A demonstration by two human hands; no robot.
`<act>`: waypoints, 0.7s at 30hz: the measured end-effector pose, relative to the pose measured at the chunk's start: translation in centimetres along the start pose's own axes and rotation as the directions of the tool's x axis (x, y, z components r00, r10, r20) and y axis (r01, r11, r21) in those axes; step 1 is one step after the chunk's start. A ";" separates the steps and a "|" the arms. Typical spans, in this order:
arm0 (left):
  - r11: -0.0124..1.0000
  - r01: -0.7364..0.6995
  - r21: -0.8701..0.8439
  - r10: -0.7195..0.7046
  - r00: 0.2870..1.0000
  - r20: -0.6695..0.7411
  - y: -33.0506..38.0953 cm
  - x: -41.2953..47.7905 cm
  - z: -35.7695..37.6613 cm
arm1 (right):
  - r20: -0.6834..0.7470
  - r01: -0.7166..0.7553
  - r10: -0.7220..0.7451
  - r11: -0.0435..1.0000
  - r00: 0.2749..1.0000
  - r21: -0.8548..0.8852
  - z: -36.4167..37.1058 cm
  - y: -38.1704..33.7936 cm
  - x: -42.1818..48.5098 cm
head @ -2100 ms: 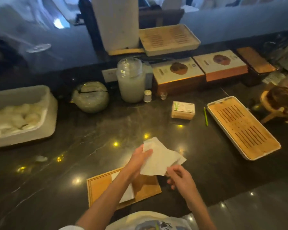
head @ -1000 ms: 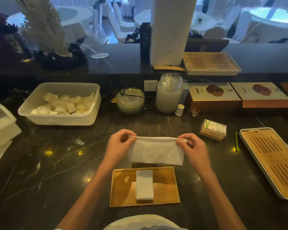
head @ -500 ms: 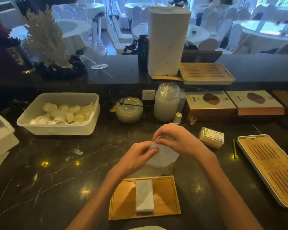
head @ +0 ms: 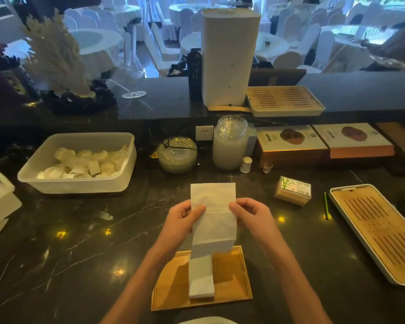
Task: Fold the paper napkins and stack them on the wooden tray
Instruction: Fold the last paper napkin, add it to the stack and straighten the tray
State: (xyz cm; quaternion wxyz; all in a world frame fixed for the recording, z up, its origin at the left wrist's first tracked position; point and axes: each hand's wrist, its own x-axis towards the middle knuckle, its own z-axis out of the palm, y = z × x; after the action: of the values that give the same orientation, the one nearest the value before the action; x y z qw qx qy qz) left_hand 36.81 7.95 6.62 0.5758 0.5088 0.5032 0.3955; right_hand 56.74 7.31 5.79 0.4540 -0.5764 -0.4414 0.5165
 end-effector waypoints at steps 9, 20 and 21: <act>0.991 0.061 -0.119 -0.069 0.996 -0.064 -0.1 0.3 -0.2 | 0.085 -0.028 0.026 0.999 0.996 0.020 0.2 -0.3 0.0; 0.961 0.087 -0.264 -0.138 0.974 -0.178 0.3 1.1 -1.7 | 0.213 -0.076 0.084 0.996 0.973 -0.044 -0.2 2.0 -0.5; 0.961 0.095 -0.258 -0.145 0.973 -0.182 0.3 1.1 -1.7 | 0.208 -0.072 0.081 0.996 0.975 -0.046 -0.3 2.0 -0.5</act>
State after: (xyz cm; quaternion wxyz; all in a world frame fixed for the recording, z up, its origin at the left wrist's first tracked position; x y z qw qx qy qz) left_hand 35.36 9.41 6.79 0.6045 0.3590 0.5349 0.4685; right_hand 57.04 6.39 3.96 0.3735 -0.5438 -0.4741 0.5830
